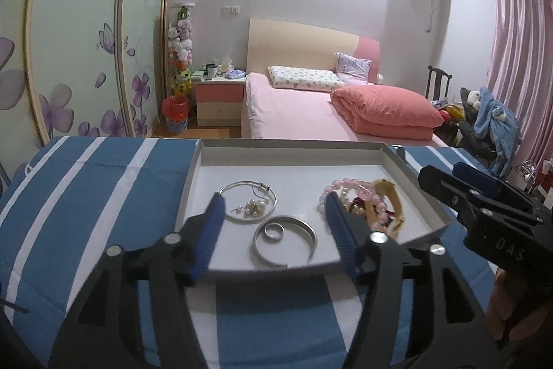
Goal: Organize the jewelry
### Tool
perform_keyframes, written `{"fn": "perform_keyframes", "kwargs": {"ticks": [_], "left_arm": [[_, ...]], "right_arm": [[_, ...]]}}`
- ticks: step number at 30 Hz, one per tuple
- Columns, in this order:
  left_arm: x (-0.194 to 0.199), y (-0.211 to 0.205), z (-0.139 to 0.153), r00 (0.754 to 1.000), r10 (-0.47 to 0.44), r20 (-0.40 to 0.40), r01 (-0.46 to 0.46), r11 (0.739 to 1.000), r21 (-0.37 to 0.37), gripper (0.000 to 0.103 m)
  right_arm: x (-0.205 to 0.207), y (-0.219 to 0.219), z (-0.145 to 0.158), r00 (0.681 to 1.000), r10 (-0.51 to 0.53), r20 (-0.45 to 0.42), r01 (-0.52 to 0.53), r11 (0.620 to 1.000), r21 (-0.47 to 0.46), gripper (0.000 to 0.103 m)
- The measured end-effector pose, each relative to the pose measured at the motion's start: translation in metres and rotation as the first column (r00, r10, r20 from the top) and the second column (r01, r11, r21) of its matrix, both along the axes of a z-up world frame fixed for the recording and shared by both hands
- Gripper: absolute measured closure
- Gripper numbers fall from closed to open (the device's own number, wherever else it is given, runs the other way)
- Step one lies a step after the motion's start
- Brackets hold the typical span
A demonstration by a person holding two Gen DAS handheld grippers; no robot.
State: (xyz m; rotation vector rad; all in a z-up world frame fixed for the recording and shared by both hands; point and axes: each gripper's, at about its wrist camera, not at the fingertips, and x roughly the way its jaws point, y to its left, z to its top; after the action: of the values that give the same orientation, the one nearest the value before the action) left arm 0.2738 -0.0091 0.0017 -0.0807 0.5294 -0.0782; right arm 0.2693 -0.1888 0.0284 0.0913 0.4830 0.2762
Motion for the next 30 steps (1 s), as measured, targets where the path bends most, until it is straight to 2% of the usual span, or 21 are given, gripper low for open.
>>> {"fn": "perform_keyframes", "kwargs": {"ticks": [2, 4, 7, 9, 13, 22, 26, 30], "left_arm": [[-0.011, -0.001, 0.005, 1.0, -0.006, 0.014, 0.006, 1.0, -0.002, 0.032], [-0.021, 0.001, 0.009, 1.0, -0.003, 0.03, 0.003, 1.0, -0.002, 0.022], [-0.037, 0.003, 0.017, 0.998, 0.0, 0.06, 0.001, 1.0, -0.005, 0.008], [-0.047, 0.005, 0.021, 0.997, 0.003, 0.079, -0.003, 1.0, -0.007, 0.005], [-0.07, 0.009, 0.027, 0.995, 0.01, 0.102, -0.009, 1.0, -0.01, 0.005], [-0.126, 0.026, 0.025, 0.985, 0.057, 0.164, -0.057, 0.998, -0.004, 0.004], [-0.144, 0.025, 0.023, 0.978, 0.081, 0.191, -0.085, 0.996, 0.013, 0.004], [-0.155, 0.024, 0.019, 0.975, 0.102, 0.196, -0.104, 0.995, -0.003, 0.004]], "right_arm": [[-0.01, -0.001, 0.003, 1.0, 0.0, 0.012, 0.0, 1.0, -0.001, 0.021], [-0.02, -0.002, 0.006, 1.0, -0.002, 0.027, 0.002, 1.0, -0.005, 0.011], [-0.036, -0.004, 0.011, 0.999, -0.009, 0.049, 0.01, 1.0, -0.001, 0.002], [-0.044, -0.005, 0.013, 0.998, -0.021, 0.067, 0.021, 1.0, 0.001, 0.002], [-0.064, -0.01, 0.015, 0.993, -0.057, 0.103, 0.058, 0.998, -0.001, 0.002], [-0.107, -0.025, 0.011, 0.99, -0.099, 0.096, 0.096, 0.995, 0.032, 0.002], [-0.124, -0.023, 0.007, 0.989, -0.104, 0.102, 0.101, 0.994, 0.03, 0.002], [-0.134, -0.018, 0.002, 0.991, -0.096, 0.098, 0.095, 0.995, 0.009, 0.002]]}}
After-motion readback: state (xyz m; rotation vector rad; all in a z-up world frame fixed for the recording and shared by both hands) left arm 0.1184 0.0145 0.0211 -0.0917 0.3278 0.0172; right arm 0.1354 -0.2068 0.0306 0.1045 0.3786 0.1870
